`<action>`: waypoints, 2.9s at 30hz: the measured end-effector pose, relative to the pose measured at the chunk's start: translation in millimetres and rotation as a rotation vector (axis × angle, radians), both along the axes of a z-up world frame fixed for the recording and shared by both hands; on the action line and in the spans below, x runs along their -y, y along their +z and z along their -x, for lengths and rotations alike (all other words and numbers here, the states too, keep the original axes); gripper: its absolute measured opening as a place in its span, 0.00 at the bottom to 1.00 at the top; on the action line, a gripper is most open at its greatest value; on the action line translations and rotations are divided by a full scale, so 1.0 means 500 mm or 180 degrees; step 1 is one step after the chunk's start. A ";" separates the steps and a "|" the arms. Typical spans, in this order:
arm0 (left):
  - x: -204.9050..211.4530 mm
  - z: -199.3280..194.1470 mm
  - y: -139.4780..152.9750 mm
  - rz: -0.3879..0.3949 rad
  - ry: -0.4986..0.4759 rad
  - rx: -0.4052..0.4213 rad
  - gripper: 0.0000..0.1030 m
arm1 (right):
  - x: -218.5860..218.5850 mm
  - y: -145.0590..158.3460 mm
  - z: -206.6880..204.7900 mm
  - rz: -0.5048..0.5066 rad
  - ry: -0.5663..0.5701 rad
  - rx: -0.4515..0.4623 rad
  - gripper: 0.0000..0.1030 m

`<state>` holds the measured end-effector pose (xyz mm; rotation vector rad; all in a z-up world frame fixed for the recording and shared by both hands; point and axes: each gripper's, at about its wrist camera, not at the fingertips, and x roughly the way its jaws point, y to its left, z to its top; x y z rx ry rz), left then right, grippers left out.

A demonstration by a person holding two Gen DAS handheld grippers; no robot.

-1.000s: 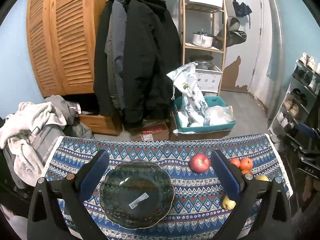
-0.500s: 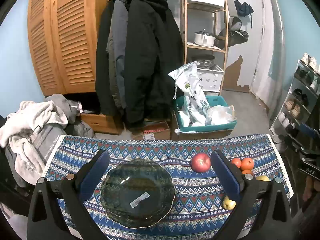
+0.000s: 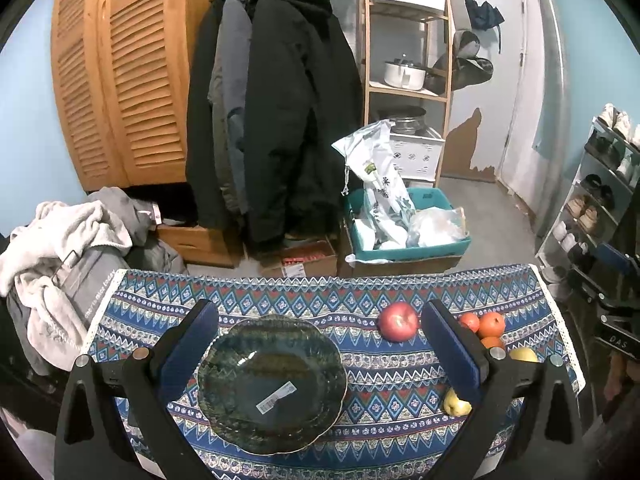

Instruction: Organize fruits

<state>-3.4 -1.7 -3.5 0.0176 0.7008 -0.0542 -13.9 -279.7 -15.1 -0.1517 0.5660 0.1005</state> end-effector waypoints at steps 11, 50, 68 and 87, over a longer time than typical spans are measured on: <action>0.010 0.004 0.002 0.0006 -0.0065 0.0016 0.99 | 0.005 -0.002 0.000 -0.0004 -0.0042 -0.0015 0.89; 0.150 -0.061 -0.183 -0.0262 -0.0562 -0.0806 0.99 | 0.178 -0.193 -0.051 -0.0288 -0.0552 -0.1153 0.89; 0.217 -0.112 -0.303 -0.0328 -0.0726 -0.1197 0.99 | 0.259 -0.392 -0.091 -0.0315 -0.0740 -0.2051 0.89; 0.243 -0.155 -0.397 -0.0238 -0.0721 -0.1542 0.99 | 0.253 -0.496 -0.116 -0.0097 -0.0606 -0.2472 0.89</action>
